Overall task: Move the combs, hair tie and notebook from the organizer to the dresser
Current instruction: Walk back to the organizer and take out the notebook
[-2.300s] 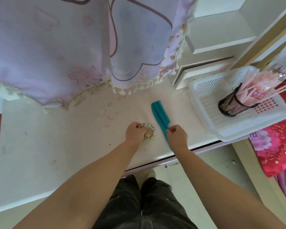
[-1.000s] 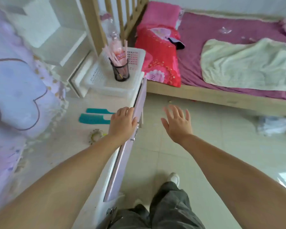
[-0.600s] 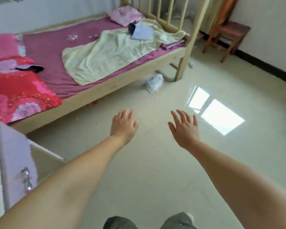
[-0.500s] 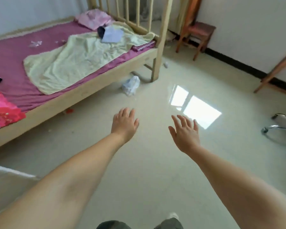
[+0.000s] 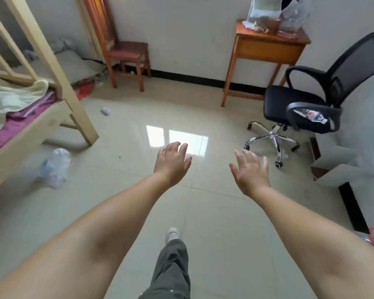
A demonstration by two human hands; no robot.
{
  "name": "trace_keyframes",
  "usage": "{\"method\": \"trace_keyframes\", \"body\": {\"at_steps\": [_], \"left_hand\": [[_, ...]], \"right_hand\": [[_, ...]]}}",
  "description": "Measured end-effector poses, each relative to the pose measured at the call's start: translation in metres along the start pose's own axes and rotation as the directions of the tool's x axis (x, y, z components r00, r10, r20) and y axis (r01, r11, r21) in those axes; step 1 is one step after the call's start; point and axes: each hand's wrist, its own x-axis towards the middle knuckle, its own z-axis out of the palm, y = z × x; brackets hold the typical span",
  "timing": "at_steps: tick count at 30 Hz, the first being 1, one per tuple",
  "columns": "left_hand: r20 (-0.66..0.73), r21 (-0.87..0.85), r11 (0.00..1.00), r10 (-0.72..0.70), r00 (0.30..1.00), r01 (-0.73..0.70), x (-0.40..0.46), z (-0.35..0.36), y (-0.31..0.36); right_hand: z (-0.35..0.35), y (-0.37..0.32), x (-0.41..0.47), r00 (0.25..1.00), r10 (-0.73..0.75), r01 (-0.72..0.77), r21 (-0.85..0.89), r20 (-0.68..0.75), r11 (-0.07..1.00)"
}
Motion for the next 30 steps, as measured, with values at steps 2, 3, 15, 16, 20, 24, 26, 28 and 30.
{"method": "trace_keyframes", "body": {"at_steps": [2, 3, 15, 16, 20, 24, 26, 28, 30], "left_hand": [[0.008, 0.022, 0.999, 0.048, 0.999, -0.048, 0.067, -0.001, 0.005], [0.015, 0.029, 0.997, 0.068, 0.998, -0.068, 0.102, -0.003, 0.008], [0.052, 0.070, 0.953, 0.293, 0.955, -0.296, 0.461, -0.017, 0.078], [0.041, 0.082, 0.948, 0.306, 0.951, -0.308, 0.492, -0.014, 0.085], [0.015, 0.088, 0.955, 0.283, 0.959, -0.283, 0.618, -0.001, 0.112], [-0.012, 0.080, 0.968, 0.240, 0.971, -0.239, 0.735, -0.003, 0.139], [-0.008, 0.049, 0.971, 0.233, 0.972, -0.232, 0.787, -0.006, 0.147], [-0.027, 0.058, 0.971, 0.233, 0.972, -0.232, 0.839, -0.003, 0.149], [-0.033, 0.040, 0.980, 0.194, 0.980, -0.193, 0.896, 0.001, 0.148]], "right_hand": [[-0.007, 0.012, 0.055, 0.999, 0.027, -0.027, 0.001, -0.036, 1.000], [-0.013, 0.019, 0.084, 0.998, 0.043, -0.043, 0.001, -0.055, 0.999], [-0.060, 0.126, 0.387, 0.956, 0.252, -0.248, 0.049, -0.150, 0.968], [-0.061, 0.138, 0.417, 0.953, 0.262, -0.257, 0.055, -0.152, 0.965], [-0.069, 0.184, 0.534, 0.963, 0.222, -0.215, 0.058, -0.151, 0.975], [-0.091, 0.229, 0.649, 0.974, 0.164, -0.165, 0.008, -0.153, 0.986], [-0.102, 0.246, 0.705, 0.978, 0.170, -0.172, -0.002, -0.124, 0.985], [-0.107, 0.258, 0.760, 0.979, 0.153, -0.157, -0.014, -0.133, 0.988], [-0.109, 0.268, 0.818, 0.982, 0.131, -0.134, -0.015, -0.135, 0.991]]}}
